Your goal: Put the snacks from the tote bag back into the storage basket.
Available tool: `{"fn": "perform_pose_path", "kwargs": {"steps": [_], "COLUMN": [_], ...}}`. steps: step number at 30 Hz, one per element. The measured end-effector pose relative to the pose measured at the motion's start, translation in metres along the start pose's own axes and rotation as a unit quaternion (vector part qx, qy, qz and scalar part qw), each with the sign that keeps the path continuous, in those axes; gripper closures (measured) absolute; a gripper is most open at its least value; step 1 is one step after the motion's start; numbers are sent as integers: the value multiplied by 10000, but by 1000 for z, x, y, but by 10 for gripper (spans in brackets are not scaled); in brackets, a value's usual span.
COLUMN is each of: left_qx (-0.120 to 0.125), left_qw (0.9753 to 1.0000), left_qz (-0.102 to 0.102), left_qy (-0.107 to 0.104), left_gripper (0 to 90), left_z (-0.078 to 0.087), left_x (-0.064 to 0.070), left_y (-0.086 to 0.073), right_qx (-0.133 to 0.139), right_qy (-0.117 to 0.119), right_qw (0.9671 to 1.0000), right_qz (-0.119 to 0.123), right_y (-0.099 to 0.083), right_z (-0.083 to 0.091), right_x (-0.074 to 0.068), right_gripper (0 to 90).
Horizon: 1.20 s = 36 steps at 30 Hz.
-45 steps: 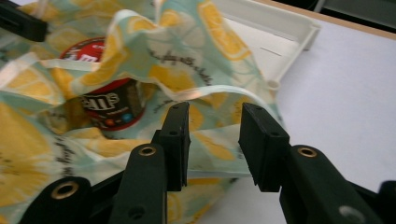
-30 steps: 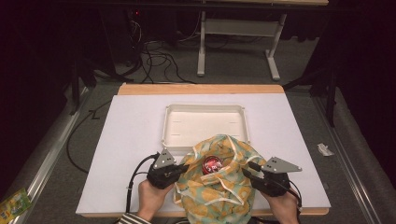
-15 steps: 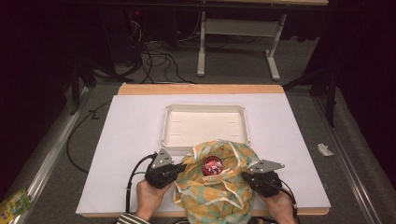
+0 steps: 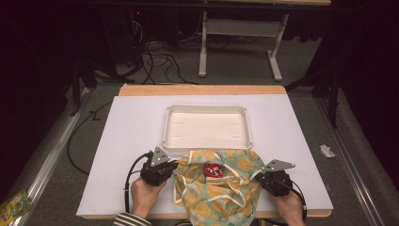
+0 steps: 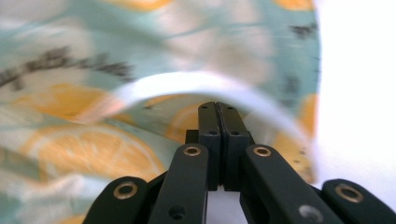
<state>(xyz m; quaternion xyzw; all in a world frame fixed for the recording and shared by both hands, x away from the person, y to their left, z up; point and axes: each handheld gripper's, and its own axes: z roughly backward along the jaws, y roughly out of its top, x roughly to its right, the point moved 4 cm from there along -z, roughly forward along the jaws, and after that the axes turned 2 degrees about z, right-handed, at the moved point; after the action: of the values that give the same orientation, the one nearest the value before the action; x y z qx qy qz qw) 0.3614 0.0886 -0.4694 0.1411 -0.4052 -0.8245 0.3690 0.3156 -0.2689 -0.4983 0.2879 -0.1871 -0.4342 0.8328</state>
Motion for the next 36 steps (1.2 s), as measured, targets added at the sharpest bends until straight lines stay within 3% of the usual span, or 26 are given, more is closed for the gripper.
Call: {"fn": "perform_pose_path", "kwargs": {"steps": [8, 14, 18, 22, 26, 29, 36], "left_qx": [-68, -238, -361, -306, -295, -260, -122], "left_qw": [9997, 9992, 9989, 9987, 9990, 9994, 9989], "left_qz": [136, 236, 136, 350, 317, 249, 311], "left_qy": [201, 205, 270, 209, 98, 2, -317], "left_gripper": [878, 860, 847, 822, 822, 832, 874], "left_z": [-11, -22, -22, -24, -26, -24, -17], "left_x": [-12, -18, -21, -24, -18, -12, -3], "left_y": [0, -6, -12, -15, -15, -14, -12], "right_qx": [60, 72, 73, 72, 96, 274, 690], "right_qy": [-146, -193, -265, -282, -222, -129, 61], "right_qw": [9995, 9995, 9993, 9992, 9992, 9991, 9974], "right_qz": [-281, -256, -234, -272, -328, -309, -185], "right_y": [-5, -4, -2, 1, 3, 5, 10], "right_z": [2, 0, -2, -5, -4, 4, 30], "right_x": [20, 22, 24, 27, 25, 18, 0], "right_gripper": [900, 900, 900, 900, 860, 821, 801]}}
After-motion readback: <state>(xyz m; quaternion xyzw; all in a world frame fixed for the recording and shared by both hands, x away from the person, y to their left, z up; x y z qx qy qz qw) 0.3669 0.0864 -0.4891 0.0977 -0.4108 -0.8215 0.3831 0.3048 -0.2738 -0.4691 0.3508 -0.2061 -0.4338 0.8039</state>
